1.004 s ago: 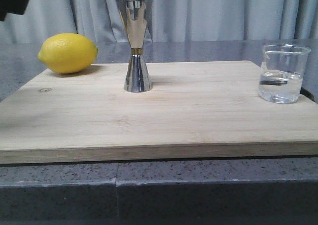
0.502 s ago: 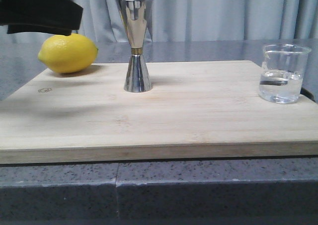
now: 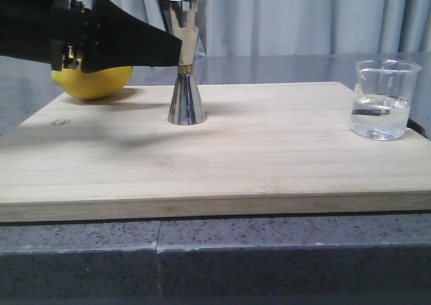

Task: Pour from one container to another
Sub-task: 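Move the left gripper to the steel jigger and close around it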

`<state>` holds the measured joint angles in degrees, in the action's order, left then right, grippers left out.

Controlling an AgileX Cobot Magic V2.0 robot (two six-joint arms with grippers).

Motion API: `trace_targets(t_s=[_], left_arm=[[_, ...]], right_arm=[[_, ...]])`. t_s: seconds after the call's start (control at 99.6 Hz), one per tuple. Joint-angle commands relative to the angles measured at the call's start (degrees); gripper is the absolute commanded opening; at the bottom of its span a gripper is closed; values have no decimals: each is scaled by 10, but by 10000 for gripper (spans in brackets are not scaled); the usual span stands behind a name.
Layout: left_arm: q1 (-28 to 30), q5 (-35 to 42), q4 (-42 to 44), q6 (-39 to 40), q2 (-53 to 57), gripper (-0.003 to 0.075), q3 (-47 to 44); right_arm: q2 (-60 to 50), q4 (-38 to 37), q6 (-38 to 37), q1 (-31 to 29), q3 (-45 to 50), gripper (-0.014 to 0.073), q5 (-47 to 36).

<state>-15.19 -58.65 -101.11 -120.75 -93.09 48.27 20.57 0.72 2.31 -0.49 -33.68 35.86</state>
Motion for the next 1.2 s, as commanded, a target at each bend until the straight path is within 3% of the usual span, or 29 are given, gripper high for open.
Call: trace_targets(t_s=[0.0, 0.472, 0.884, 1.185], left_arm=[[-13, -31, -48, -5, 2, 629, 29], [-53, -31, -48, -5, -83, 619, 106], [-53, -73, -48, -5, -87, 314, 107], [-53, -110, -48, -5, -87, 229, 108]], right_arm=[[10, 0, 2, -4, -19, 650, -43], [10, 0, 5, -4, -19, 650, -43], [10, 0, 6, -4, -19, 650, -43], [10, 0, 6, -4, -19, 650, -43]])
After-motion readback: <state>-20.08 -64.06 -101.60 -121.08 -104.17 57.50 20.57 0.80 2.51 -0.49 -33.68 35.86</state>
